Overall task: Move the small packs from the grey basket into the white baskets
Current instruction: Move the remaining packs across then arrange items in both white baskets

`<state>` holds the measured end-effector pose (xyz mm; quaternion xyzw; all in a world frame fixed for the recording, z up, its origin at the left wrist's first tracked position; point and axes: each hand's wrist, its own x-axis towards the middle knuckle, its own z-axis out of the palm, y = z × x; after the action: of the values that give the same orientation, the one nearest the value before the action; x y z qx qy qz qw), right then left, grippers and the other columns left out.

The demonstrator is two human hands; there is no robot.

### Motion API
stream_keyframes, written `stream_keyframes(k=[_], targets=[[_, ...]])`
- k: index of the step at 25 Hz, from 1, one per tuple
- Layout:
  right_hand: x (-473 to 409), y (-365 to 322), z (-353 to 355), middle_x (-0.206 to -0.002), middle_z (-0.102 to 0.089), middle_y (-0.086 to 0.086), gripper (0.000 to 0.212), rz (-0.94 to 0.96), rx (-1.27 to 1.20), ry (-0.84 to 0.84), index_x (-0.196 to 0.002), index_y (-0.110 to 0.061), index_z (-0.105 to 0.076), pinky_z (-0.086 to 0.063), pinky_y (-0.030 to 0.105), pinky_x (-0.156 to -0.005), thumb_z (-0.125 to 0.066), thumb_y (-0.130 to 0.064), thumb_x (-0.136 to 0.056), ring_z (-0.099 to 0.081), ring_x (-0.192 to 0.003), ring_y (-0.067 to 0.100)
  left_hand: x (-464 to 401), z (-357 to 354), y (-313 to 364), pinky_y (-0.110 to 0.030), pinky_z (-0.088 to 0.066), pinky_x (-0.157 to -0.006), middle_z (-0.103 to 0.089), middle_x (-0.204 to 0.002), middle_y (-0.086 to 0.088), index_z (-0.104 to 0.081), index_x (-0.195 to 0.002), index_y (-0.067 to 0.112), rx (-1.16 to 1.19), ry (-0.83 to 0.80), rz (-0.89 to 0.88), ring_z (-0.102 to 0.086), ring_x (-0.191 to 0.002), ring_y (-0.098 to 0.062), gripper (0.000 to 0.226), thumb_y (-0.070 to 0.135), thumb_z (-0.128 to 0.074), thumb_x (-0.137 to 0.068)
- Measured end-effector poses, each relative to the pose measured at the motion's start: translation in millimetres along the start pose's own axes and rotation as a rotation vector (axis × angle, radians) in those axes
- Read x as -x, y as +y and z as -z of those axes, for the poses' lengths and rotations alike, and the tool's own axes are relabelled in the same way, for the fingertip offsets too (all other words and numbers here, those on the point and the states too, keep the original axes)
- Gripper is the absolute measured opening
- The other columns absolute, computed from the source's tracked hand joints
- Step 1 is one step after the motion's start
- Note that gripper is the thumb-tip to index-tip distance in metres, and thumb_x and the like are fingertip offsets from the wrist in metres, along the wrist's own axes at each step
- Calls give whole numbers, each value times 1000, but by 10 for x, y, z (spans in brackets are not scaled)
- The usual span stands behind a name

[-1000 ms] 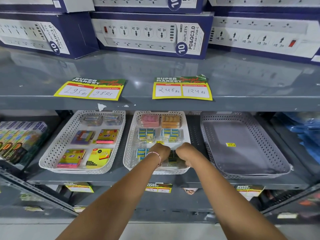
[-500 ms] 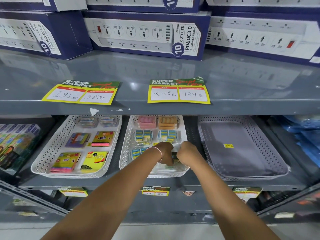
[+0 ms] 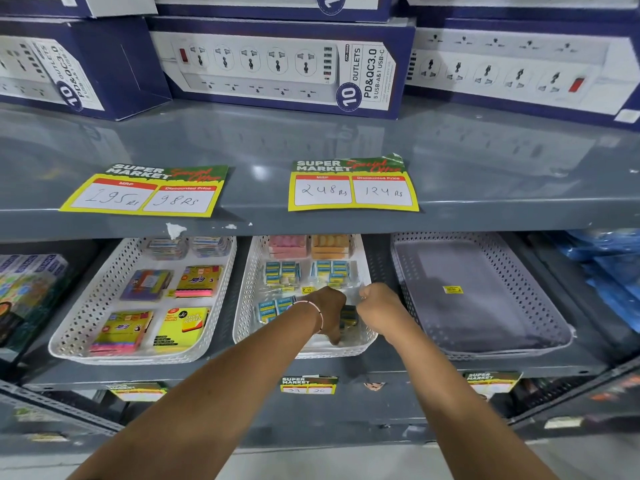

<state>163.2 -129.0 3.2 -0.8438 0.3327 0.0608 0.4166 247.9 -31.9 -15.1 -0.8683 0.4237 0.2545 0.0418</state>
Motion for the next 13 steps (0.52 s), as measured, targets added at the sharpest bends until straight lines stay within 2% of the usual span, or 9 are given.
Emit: stream_keyframes(k=[2,3,5,7,9,10,13], targets=[[-5,5,4,-110,-66,12,35,29,-10,27,-113,-6,-64,-50,32,-81,-47,-5,-83,-63,-98,28,89,58,-112,-33,-46,-98,-58,-134,-4,-51,-136,13,92,48,-8,-55,-120,-27,90,45,-89,-61],[-18,-3,-1,-118,-65,10,38,67,-21,51,-118,-7,-62,-49,32,-88,-48,-5,-83,-62,-106,26,165,116,-241,-32,-41,-103,-54,-139,-1,-46,-141,15,142,101,2,-52,-125,-26,98,48,-89,-59],[-56,-81,-38,-123,-65,6,43,152,-73,73,-124,-11,-61,-48,29,-96,-47,-4,-84,-61,-111,21,322,232,-600,-30,-39,-105,-54,-139,-2,-48,-139,14,165,183,27,-52,-124,-23,99,49,-90,-57],[-82,-245,-167,-120,-67,6,43,196,-129,13,-122,-12,-63,-48,26,-94,-46,-1,-84,-62,-106,17,457,235,-943,-31,-42,-104,-55,-138,-8,-48,-139,10,53,157,85,-53,-123,-25,98,48,-90,-58],[-90,-414,-357,-118,-69,8,42,212,-153,-64,-119,-11,-65,-50,29,-94,-45,1,-84,-63,-103,18,524,140,-1060,-32,-41,-105,-51,-142,-11,-41,-144,9,-33,50,149,-50,-127,-27,104,49,-88,-61],[-88,-479,-454,-117,-69,8,42,213,-160,-90,-118,-11,-66,-51,30,-95,-45,2,-85,-64,-103,19,513,86,-1069,-33,-42,-105,-51,-141,-10,-40,-144,10,-63,6,159,-51,-126,-27,103,50,-88,-62],[-67,-531,-616,-118,-69,6,42,220,-193,-86,-116,-12,-67,-51,25,-85,-40,1,-86,-65,-104,19,437,-16,-1057,-34,-45,-102,-58,-134,-9,-48,-137,9,-77,-23,116,-55,-120,-25,94,53,-86,-63]])
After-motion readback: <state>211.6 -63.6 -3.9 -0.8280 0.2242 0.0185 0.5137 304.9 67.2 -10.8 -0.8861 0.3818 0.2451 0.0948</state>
